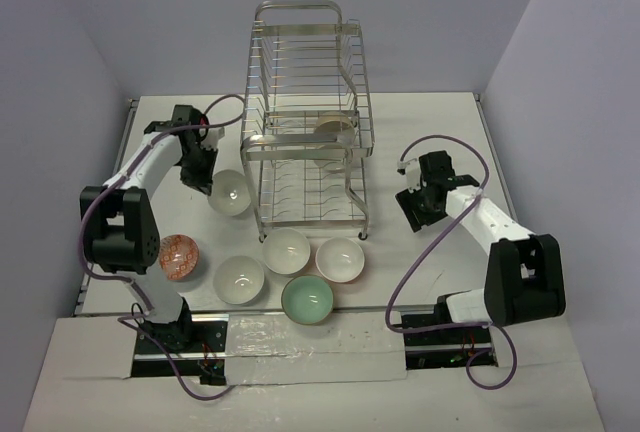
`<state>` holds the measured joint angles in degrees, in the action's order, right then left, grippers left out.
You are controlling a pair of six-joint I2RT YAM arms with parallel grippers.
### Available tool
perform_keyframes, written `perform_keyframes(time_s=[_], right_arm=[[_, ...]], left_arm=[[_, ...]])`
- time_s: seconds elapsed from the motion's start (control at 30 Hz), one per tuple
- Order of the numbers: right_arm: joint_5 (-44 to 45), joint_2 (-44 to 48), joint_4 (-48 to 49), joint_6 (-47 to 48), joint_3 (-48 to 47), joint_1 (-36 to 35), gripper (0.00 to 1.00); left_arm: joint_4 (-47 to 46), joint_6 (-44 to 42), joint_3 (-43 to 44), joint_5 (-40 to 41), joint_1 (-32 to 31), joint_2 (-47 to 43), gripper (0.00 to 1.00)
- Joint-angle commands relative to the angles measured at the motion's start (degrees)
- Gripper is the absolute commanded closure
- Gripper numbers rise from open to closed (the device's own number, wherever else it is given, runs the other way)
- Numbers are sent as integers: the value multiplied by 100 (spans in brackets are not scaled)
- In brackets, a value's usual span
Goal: Load the bowls into the dish rack
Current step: Pick up the bowl from the center of the board.
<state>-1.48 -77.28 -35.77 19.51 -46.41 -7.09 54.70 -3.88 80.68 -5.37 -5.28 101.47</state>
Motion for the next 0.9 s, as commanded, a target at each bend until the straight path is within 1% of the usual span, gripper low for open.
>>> perform_keyframes(time_s=[0.0, 0.17, 0.2, 0.33, 0.6, 0.7, 0.73, 0.87], right_arm=[[68, -86, 123, -79, -61, 41, 34], [95, -218, 105, -123, -87, 41, 34], [95, -279, 105, -131, -87, 41, 34], [25, -376, 44, -158, -148, 85, 34], [-134, -499, 0, -166, -184, 296, 33], [-134, -578, -9, -175, -184, 375, 33], [-134, -604, -18, -175, -193, 384, 33], [-125, -727, -18, -193, -210, 445, 33]], left_arm=[[-828, 265, -193, -272, 141, -496, 100], [-1565, 335, -509, -394, 220, -681, 100], [-1663, 553, -545, -395, 238, -716, 100], [-2164, 660, -651, -492, 255, -734, 100], [-3113, 985, -572, -316, 264, -787, 100], [-3552, 1187, -659, -228, 264, -848, 100], [-3850, 1292, -772, -211, 264, -866, 100], [-4388, 1513, -958, -167, 264, -901, 100]])
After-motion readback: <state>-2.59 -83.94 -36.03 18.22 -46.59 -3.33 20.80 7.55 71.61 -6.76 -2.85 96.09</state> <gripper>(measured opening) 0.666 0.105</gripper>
